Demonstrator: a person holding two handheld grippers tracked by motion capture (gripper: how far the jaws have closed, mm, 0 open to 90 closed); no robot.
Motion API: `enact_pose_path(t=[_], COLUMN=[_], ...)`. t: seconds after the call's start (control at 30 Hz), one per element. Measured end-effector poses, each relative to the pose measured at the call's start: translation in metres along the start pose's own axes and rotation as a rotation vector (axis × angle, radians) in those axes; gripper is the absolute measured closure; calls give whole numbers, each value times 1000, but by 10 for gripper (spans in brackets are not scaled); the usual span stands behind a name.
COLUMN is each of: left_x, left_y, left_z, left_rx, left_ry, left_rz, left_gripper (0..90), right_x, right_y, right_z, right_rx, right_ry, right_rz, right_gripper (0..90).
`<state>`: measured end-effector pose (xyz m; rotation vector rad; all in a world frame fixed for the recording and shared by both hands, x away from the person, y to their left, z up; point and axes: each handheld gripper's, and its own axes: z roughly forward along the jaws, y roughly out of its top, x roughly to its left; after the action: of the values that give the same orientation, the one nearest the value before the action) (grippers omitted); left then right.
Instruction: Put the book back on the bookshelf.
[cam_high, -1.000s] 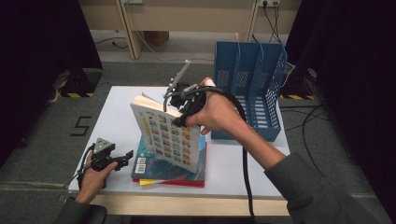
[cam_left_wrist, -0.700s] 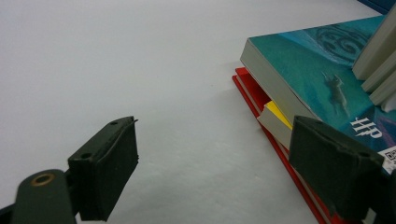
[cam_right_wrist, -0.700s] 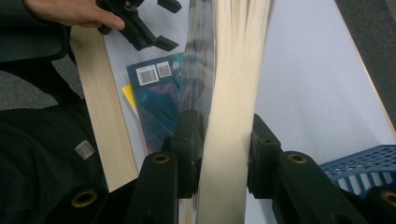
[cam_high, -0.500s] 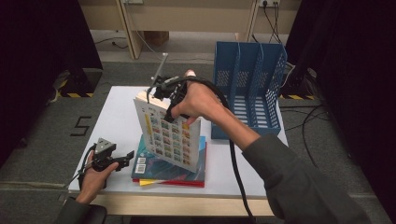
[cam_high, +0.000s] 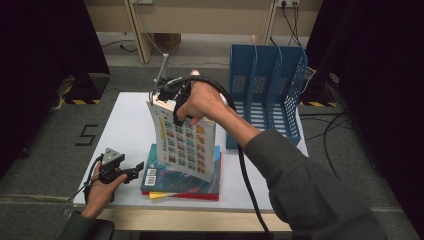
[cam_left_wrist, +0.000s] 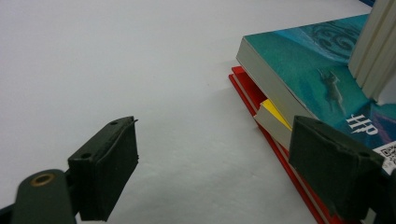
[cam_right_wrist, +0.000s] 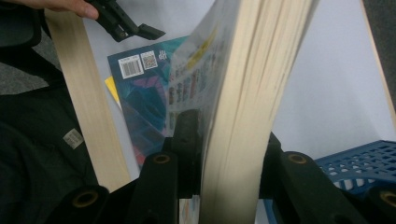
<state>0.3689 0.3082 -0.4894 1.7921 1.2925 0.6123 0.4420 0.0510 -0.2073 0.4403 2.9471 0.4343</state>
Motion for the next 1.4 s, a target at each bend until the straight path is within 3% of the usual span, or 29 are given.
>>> enact_pose_path(t=[0.13, 0.4, 0.6, 0.7, 0.8, 0.9, 0.93, 1.03, 1.13, 1.17, 1.33, 1.4], left_x=[1, 1, 2, 2, 2, 2, 2, 3, 1, 1, 3, 5], left_y=[0, 0, 0, -1, -1, -1, -1, -1, -1, -1, 0, 1], left_z=[0, 0, 1, 2, 2, 3, 3, 3, 3, 3, 4, 4], left_rx=[0, 1, 3, 5, 6, 12, 15, 10, 7, 6, 14, 6], left_ry=[5, 2, -1, -10, -9, -8, -8, -7, 30, 25, 65, 75], left_rz=[-2, 0, -12, -25, -28, -29, -31, -35, 17, 13, 41, 36], left_gripper=[151, 151, 151, 151, 151, 151, 151, 151, 151, 151, 150, 150], right_x=[-1, -13, -40, -56, -67, -76, -81, -88, -97, -100, -118, -122], right_y=[-3, -19, -52, -76, -96, -115, -127, -140, -157, -162, -178, -178], right_z=[-3, -13, -37, -54, -69, -82, -90, -98, -105, -107, -111, -111], right_rx=[-17, -77, -192, -280, -322, -338, -328, -319, -300, -294, -269, -261], right_ry=[-8, -54, -39, -30, -47, -91, -120, -158, -199, -210, -285, -289], right_rz=[-11, 45, 168, 261, 335, 381, 415, 454, 506, 519, 575, 582], right_gripper=[731, 738, 738, 738, 738, 738, 738, 738, 738, 738, 738, 738])
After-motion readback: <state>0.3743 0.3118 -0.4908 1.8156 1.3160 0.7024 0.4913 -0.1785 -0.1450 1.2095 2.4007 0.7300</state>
